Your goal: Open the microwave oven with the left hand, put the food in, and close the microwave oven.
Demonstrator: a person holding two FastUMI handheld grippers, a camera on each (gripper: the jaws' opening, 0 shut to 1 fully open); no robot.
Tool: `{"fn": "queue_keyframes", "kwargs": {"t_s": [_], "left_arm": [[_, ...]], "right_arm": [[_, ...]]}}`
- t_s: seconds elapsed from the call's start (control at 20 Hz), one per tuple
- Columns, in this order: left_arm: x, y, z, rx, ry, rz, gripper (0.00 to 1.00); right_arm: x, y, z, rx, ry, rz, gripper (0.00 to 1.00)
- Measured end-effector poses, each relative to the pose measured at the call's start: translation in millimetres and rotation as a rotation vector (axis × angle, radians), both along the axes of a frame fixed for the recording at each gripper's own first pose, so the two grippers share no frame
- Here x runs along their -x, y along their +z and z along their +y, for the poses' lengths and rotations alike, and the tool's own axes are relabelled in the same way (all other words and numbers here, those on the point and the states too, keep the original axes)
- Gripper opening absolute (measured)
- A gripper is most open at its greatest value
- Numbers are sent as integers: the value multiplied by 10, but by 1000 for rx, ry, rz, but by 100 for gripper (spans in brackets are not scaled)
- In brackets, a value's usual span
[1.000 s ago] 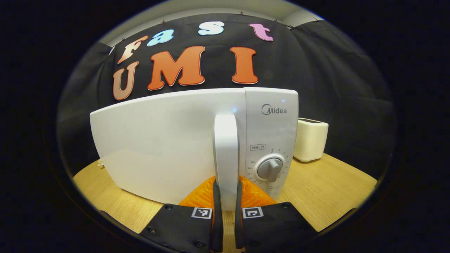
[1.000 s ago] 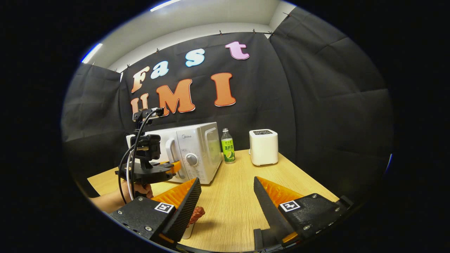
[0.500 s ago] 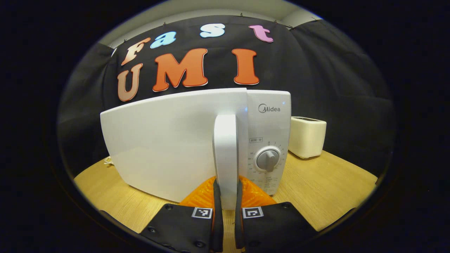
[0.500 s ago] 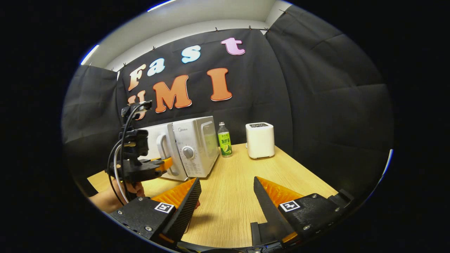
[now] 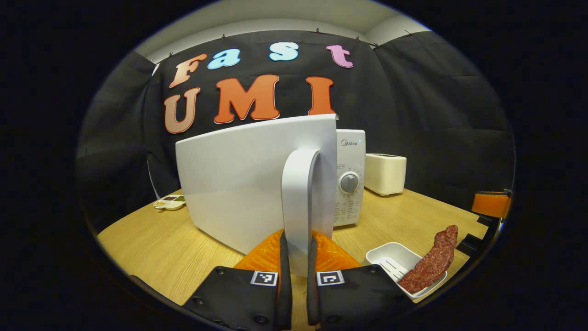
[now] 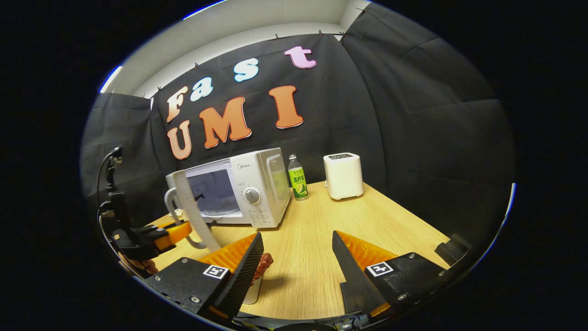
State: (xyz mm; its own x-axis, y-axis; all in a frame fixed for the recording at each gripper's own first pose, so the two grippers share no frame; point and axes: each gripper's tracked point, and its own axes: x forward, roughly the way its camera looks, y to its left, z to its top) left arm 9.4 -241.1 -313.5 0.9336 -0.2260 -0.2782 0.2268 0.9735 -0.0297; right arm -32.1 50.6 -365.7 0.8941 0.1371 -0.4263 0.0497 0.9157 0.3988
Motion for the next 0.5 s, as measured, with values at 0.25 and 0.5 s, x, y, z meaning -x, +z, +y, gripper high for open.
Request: {"fn": "queue_keyframes", "kwargs": {"t_s": [0.25,0.5], "left_arm": [[417,50,734,-44,91,-20,17],[647,71,1473,-73,204,-19,16]], "right_arm": [[40,-3,77,-4,-5,6,94],[74,40,155,-6,-10,5,94]]}}
